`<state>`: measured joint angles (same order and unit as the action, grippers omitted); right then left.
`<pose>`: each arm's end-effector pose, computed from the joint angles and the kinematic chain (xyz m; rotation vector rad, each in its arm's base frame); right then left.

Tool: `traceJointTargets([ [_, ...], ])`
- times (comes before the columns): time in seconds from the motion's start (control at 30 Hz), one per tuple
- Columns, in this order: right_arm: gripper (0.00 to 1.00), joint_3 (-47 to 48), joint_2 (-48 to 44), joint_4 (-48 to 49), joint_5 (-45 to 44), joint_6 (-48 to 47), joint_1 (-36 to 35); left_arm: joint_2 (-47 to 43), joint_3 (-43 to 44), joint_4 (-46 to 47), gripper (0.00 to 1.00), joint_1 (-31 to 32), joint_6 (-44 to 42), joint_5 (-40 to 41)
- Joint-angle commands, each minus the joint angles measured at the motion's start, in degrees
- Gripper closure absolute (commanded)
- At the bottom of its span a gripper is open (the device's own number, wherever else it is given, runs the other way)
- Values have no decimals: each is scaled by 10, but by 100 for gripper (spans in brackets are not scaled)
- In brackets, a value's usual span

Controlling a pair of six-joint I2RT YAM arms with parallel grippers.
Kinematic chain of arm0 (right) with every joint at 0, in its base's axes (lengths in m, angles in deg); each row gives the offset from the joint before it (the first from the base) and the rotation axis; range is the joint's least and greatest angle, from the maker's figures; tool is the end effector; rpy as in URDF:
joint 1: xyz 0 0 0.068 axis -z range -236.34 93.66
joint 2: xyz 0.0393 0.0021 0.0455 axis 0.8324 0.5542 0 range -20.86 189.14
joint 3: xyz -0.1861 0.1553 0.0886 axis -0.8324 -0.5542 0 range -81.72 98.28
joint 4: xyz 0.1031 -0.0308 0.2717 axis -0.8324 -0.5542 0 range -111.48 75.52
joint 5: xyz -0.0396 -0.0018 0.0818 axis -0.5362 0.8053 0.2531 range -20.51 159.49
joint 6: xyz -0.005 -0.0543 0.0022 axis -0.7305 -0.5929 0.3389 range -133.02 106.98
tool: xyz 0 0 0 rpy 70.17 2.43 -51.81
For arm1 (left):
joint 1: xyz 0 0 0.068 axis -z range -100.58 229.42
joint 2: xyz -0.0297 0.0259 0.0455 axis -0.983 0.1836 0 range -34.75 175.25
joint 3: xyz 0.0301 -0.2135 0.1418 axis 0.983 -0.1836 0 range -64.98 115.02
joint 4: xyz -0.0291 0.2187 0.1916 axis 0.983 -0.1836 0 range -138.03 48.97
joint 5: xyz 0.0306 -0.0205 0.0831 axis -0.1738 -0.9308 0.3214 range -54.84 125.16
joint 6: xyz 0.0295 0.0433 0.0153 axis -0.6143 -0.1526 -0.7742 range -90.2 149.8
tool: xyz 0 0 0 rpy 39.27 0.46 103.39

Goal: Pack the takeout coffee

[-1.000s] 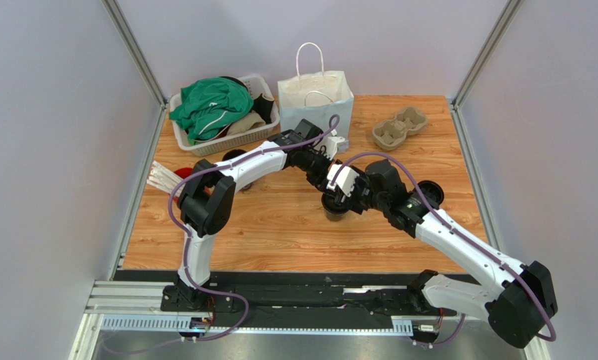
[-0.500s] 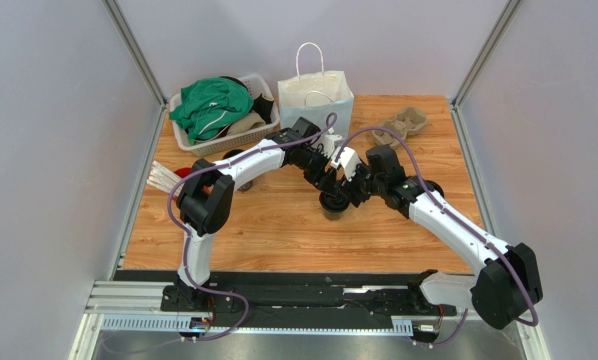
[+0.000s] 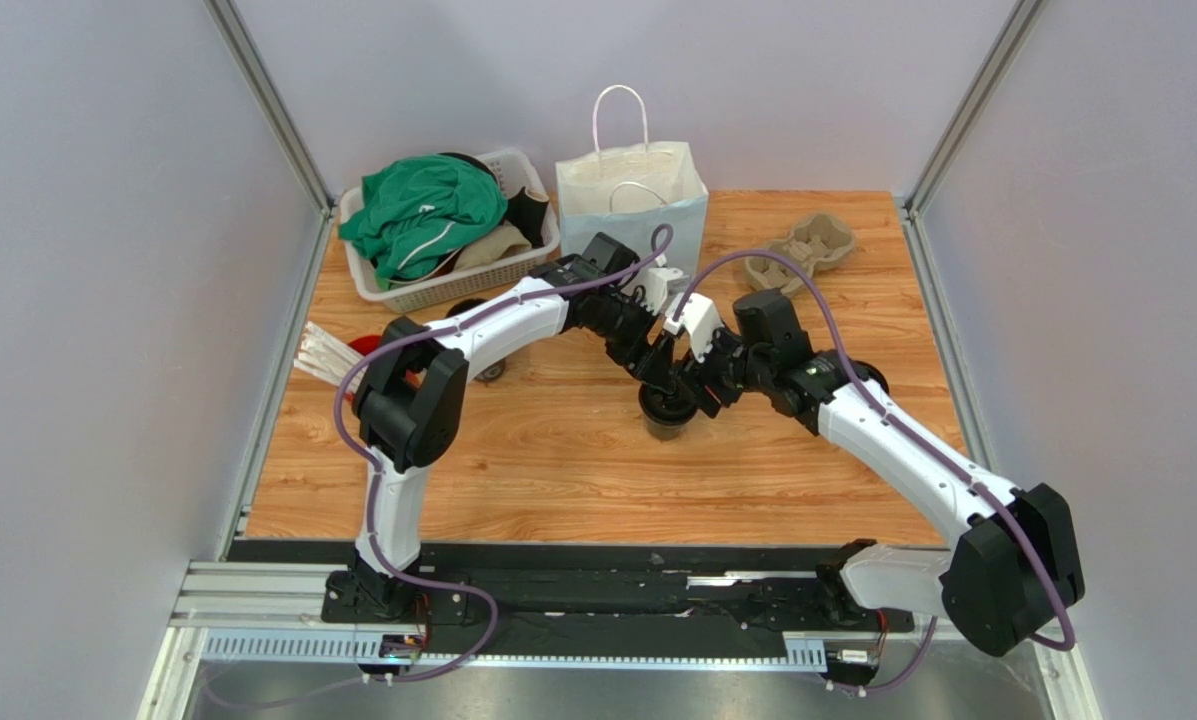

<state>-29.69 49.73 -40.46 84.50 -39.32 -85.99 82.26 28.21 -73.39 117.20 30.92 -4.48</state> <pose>0.2540 0.1553 0.2400 -1.2093 2.0025 0.3361 0.3557 -0.3051 0.1929 1.0821 2.3659 -1.1407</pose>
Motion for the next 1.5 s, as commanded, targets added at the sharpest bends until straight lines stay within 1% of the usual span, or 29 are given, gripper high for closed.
traceJointTargets([
  [0.0, 39, 18, 9, 15, 12, 20, 5, -32, 5, -4, 20, -3, -22, 12],
  [0.13, 39, 23, 14, 15, 18, 29, 9, -42, 5, -1, 17, -3, -21, 10],
  [0.3, 39, 33, 24, 8, 33, 40, 19, -54, 2, 5, 16, -8, -19, 7],
  [0.37, 39, 41, 30, 0, 47, 49, 35, -57, 1, 8, 15, -10, -18, 4],
  [0.5, 39, 77, 48, -14, 109, 86, 84, -61, -1, 11, 15, -12, -17, -4],
  [0.63, 39, 100, 83, -34, 157, 114, 114, -70, 0, 10, 14, -17, -17, -5],
  [0.87, 39, 120, 137, -76, 230, 139, 123, -115, -17, -2, 12, -39, -33, 1],
  [1.1, 38, 120, 159, -85, 241, 143, 123, -149, -55, -31, 12, -53, -75, 20],
  [1.47, 36, 128, 189, -81, 252, 158, 123, -151, -114, -18, 12, -59, -100, 27],
])
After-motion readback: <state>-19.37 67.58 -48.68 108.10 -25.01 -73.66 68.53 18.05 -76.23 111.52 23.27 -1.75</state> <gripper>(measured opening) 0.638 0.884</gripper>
